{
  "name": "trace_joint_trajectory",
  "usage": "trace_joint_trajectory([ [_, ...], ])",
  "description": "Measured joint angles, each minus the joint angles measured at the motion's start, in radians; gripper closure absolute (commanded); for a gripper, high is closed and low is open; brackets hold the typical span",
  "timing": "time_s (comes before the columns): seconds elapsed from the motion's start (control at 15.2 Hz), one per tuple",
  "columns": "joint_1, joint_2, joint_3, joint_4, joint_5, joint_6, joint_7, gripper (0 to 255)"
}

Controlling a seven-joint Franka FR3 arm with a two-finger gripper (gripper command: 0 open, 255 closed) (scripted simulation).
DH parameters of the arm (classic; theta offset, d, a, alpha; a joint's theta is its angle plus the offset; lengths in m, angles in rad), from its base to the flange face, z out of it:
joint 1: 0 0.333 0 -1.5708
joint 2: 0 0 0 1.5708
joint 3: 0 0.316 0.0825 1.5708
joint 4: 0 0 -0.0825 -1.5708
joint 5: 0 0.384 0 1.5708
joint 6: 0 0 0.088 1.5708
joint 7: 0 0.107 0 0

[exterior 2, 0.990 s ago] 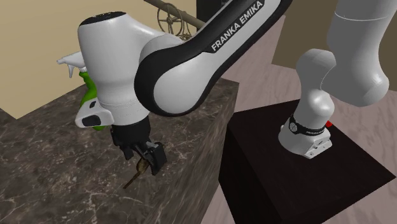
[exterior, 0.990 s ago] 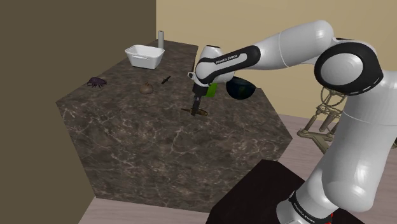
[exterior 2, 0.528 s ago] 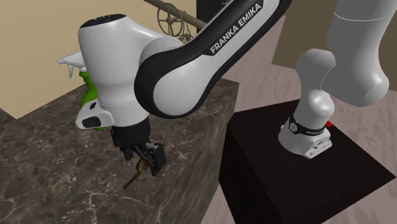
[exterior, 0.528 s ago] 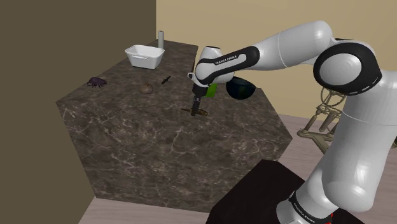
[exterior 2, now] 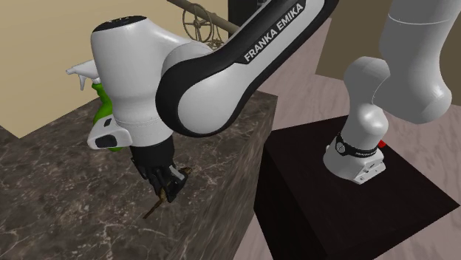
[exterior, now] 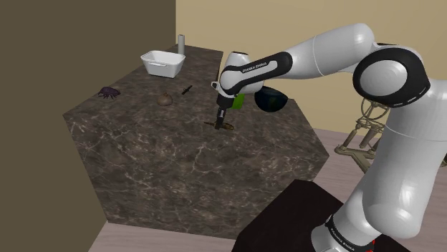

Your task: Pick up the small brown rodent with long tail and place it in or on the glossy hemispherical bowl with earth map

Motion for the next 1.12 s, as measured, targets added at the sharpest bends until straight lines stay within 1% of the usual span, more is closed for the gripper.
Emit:
trace_joint_trajectory([
  [0.26,0.001,-0.005,0.000,0.009,-0.002,-0.015,0.004,255],
  [1.12,0.002,-0.068,-0.005,0.097,-0.023,-0.164,0.031,255],
])
